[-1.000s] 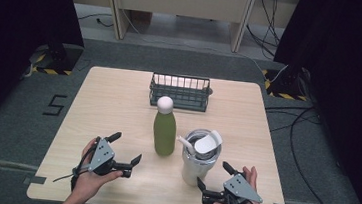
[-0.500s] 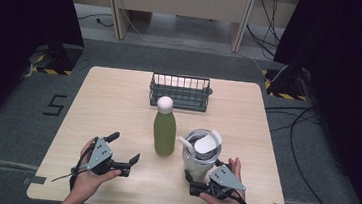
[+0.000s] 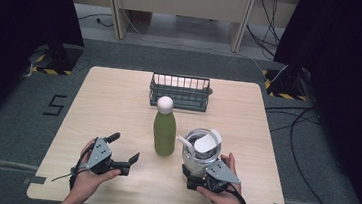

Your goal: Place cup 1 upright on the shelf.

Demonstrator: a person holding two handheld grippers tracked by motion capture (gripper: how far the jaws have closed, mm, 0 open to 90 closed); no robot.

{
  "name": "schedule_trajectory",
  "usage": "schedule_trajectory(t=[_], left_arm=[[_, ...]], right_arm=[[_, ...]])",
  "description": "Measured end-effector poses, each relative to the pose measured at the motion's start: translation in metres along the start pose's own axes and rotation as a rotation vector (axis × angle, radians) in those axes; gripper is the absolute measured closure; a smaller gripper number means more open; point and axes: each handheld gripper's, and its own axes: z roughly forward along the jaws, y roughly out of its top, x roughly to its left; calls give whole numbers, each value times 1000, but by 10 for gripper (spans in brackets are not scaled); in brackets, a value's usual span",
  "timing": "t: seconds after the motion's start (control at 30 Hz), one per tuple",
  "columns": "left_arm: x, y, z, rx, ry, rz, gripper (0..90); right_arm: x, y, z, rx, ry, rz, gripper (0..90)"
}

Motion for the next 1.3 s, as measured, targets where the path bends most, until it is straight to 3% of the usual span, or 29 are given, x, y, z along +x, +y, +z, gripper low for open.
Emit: schedule_trajectory(t=[0.47, 0.87, 1.3], left_arm=[[-1, -4, 2, 16, -11, 1, 35], [-1, -8, 5, 25, -16, -9, 36], [-1, -8, 3, 31, -11, -11, 38]], right_arm=[[-1, 3, 0, 12, 0, 12, 110], [-7, 7, 2, 31, 14, 59, 110], [-17, 22, -3, -1, -10, 56, 110]])
